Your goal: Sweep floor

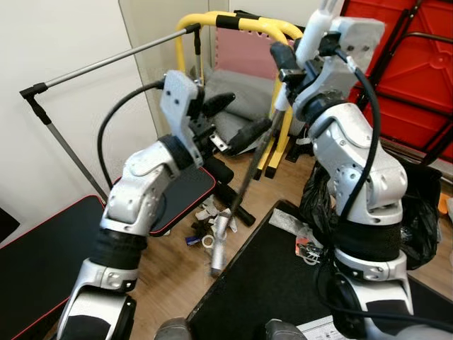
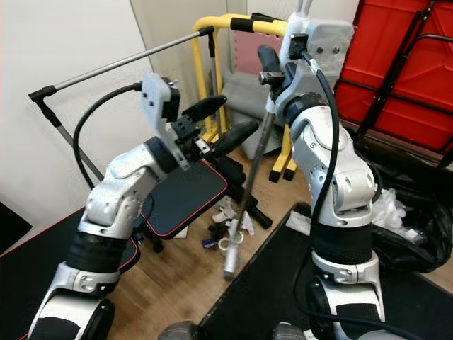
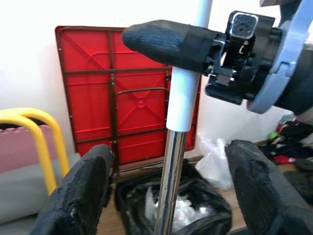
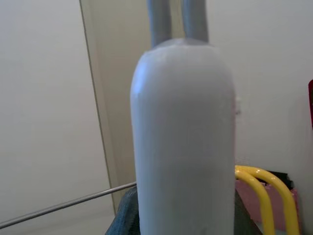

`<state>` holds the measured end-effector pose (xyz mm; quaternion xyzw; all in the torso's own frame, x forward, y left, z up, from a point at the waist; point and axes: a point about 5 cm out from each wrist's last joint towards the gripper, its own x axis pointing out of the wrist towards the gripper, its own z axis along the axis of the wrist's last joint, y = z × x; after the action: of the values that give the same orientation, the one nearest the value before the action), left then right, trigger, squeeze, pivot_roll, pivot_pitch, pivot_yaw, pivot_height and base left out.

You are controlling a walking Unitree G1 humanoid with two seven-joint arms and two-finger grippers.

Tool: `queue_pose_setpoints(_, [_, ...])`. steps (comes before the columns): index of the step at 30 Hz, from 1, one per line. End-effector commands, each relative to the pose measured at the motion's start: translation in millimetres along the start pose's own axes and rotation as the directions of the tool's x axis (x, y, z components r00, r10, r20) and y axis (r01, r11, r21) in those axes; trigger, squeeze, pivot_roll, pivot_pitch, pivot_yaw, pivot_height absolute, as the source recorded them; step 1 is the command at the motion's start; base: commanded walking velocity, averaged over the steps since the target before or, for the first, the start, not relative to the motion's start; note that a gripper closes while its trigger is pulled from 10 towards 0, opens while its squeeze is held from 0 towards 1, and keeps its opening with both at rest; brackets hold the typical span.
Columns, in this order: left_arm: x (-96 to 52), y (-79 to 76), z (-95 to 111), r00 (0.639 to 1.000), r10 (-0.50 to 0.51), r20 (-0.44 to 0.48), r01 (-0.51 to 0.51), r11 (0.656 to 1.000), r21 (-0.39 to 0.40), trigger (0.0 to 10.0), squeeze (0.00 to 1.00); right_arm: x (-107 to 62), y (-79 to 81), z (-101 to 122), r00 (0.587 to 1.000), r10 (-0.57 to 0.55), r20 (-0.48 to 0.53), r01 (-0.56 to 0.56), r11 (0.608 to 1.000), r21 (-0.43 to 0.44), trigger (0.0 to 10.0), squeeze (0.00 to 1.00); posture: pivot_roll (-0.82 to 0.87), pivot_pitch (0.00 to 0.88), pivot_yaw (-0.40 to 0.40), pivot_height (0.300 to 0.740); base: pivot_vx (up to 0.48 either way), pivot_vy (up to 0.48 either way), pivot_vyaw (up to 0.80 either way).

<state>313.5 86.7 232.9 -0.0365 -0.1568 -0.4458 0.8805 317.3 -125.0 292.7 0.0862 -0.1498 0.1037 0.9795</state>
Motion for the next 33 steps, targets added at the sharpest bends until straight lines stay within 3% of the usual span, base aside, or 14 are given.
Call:
queue_pose_setpoints(1, [-9.7,-5.2,1,0.997,-0.079,-0.005,0.079,0.995,-0.059,10.0,1.0,-1.9,-1.7,6,0.998,0.012,0.057,-0.013,1.0,0.006,0.0,0.0,-0.01,0.0,-0.052,0.74,0.0,0.0,0.0])
queue_pose_setpoints(5, [-17.3,-5.3,2,0.996,-0.087,0.003,0.087,0.991,-0.105,10.0,1.0,-3.4,-5.5,6,0.998,0.015,0.068,-0.015,1.0,-0.001,0.0,0.0,-0.01,0.0,-0.054,0.74,0.0,0.0,0.0])
queue_pose_setpoints(8, [-33.0,3.6,-2,1.0,0.02,0.006,-0.018,0.979,-0.204,10.0,1.0,-8.2,-11.4,6,0.995,0.053,0.088,-0.052,0.999,-0.014,0.0,0.0,0.0,0.0,-0.057,0.74,0.0,0.0,0.0])
queue_pose_setpoints(10, [-33.0,3.6,-2,1.0,0.02,0.006,-0.018,0.979,-0.204,10.0,1.0,-8.2,-11.4,6,0.995,0.053,0.088,-0.052,0.999,-0.014,0.0,0.0,0.0,0.0,-0.057,0.74,0.0,0.0,0.0])
queue_pose_setpoints(11, [-39.3,7.6,-8,0.996,0.089,-0.003,-0.088,0.966,-0.242,10.0,0.48,-10.9,-13.6,5,0.994,0.072,0.084,-0.07,0.997,-0.027,0.0,0.0,0.01,0.0,-0.059,0.74,0.0,0.0,0.0])
queue_pose_setpoints(14, [-39.3,7.6,-8,0.996,0.089,-0.003,-0.088,0.966,-0.242,10.0,0.48,-10.9,-13.6,5,0.994,0.072,0.084,-0.07,0.997,-0.027,0.0,0.0,0.01,0.0,-0.059,0.74,0.0,0.0,0.0])
queue_pose_setpoints(15, [-45.2,7.2,-14,0.987,0.16,-0.015,-0.157,0.941,-0.301,10.0,0.0,-14.2,-15.8,1,0.994,0.092,0.061,-0.089,0.995,-0.051,2.2,0.0,0.01,0.002,-0.059,0.74,0.0,0.0,0.0])
queue_pose_setpoints(16, [-49.3,2.1,-20,0.977,0.212,-0.028,-0.209,0.912,-0.354,10.0,0.0,-17.3,-16.2,-2,0.993,0.116,0.033,-0.113,0.991,-0.075,10.0,0.0,0.01,0.028,-0.063,0.74,0.0,0.0,0.0])
queue_pose_setpoints(17, [-52.1,-4.9,-24,0.97,0.239,-0.046,-0.238,0.888,-0.394,10.0,0.0,-19.1,-16.4,-6,0.991,0.135,0.006,-0.134,0.987,-0.089,10.0,0.0,0.01,0.044,-0.066,0.74,0.0,0.0,0.0])
queue_pose_setpoints(22, [-55.0,-11.6,-27,0.965,0.254,-0.071,-0.26,0.872,-0.415,10.0,0.0,-19.7,-17.0,-9,0.989,0.147,-0.016,-0.148,0.985,-0.092,10.0,0.0,0.02,0.065,-0.068,0.74,0.0,0.0,0.0])
queue_pose_setpoints(26, [-63.6,-18.5,-28,0.946,0.294,-0.137,-0.324,0.843,-0.429,10.0,0.0,-13.9,-27.5,-22,0.983,0.124,-0.138,-0.133,0.99,-0.057,10.0,0.0,0.03,0.119,-0.072,0.74,0.0,0.0,0.0])
queue_pose_setpoints(31, [-64.1,-22.6,-26,0.943,0.293,-0.157,-0.333,0.842,-0.424,10.0,0.0,-8.2,-35.4,-29,0.974,0.089,-0.21,-0.097,0.995,-0.028,10.0,0.0,0.03,0.145,-0.072,0.74,0.0,0.0,0.0])
queue_pose_setpoints(33, [-62.8,-29.2,-24,0.941,0.287,-0.178,-0.335,0.859,-0.388,10.0,0.0,2.9,-42.3,-27,0.977,0.038,-0.209,-0.036,0.999,0.014,10.0,0.0,0.03,0.168,-0.071,0.74,0.0,0.0,0.0])
